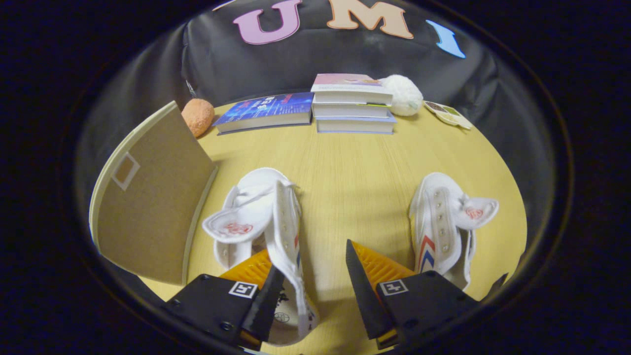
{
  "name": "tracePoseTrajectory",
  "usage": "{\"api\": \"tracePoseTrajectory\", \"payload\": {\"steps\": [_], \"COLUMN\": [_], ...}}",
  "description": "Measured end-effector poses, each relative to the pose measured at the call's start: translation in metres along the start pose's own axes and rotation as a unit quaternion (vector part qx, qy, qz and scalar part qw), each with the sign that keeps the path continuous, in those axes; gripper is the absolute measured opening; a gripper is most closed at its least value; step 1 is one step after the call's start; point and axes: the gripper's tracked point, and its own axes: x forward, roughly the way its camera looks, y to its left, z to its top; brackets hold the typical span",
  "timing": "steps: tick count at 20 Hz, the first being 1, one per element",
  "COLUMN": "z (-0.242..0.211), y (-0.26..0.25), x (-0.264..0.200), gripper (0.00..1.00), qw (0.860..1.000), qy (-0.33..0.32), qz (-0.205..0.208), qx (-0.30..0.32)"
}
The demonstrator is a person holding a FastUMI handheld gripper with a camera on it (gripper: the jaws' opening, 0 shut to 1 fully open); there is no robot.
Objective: Open the storage box then place both shoes into the box .Put the left shoe in first, then the right shoe, with the right side of both shoes facing outward in a uniform manner.
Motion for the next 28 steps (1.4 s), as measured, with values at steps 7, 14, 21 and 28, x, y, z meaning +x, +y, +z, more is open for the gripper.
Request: {"api": "tracePoseTrajectory", "payload": {"steps": [7,14,21,28], "z": [0.017,0.014,0.022,0.058], "y": [0.017,0.025,0.027,0.046], "x": [0.023,0.025,0.021,-0.013], "gripper": [0.34,0.20,0.05,0.05], "qw": [0.998,0.999,0.999,0.986], "qy": [-0.024,-0.035,-0.033,-0.090], "qz": [0.043,0.031,-0.033,-0.093], "qx": [-0.031,-0.009,-0.001,-0.109]}}
